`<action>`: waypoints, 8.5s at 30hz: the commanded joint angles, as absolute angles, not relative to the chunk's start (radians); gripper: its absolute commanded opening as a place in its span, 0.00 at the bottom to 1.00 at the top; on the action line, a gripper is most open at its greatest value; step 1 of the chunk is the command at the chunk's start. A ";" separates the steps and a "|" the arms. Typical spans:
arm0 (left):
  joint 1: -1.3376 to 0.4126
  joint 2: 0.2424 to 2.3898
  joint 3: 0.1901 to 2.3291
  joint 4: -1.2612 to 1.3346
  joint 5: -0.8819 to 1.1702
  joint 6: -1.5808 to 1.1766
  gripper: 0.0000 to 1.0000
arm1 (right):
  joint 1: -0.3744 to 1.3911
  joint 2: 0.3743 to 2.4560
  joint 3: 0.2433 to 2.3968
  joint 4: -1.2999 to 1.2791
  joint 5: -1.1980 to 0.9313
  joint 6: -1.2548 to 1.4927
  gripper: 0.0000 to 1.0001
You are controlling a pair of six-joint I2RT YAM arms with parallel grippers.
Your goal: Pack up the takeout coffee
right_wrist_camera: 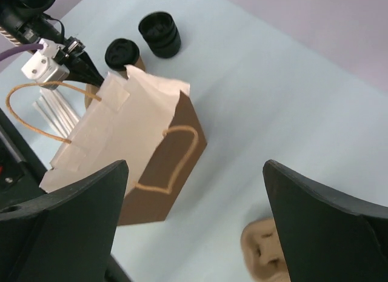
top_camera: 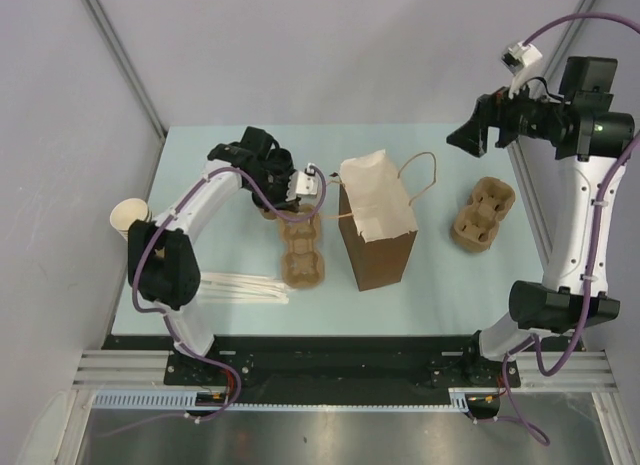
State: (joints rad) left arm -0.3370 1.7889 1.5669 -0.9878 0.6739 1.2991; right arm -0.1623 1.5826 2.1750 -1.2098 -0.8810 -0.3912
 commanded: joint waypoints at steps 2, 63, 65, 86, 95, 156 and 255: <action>-0.318 1.672 1.548 -1.014 0.736 1.232 0.00 | -0.003 1.618 2.223 -1.045 -0.772 -0.461 1.00; 0.009 1.256 1.994 -0.821 0.870 0.523 0.00 | 0.512 1.730 2.185 -1.270 -0.089 -0.390 0.00; -0.090 1.256 2.005 -0.825 0.823 0.528 0.00 | 0.511 1.703 2.157 -1.263 -0.084 -0.382 0.00; -1.021 1.342 1.948 -0.821 -0.044 0.988 0.00 | 0.518 1.618 2.105 -1.262 -0.156 -0.371 0.00; -1.109 1.387 1.849 -0.811 -0.155 1.048 0.00 | 0.528 1.600 2.098 -1.287 -0.233 -0.385 0.00; -1.089 1.516 1.626 -0.809 -0.011 1.023 0.00 | 0.538 1.585 2.066 -1.393 -0.600 -0.508 0.00; -0.548 1.278 1.740 -0.825 0.411 0.344 1.00 | 0.451 1.668 2.039 -1.292 -0.626 -0.558 0.00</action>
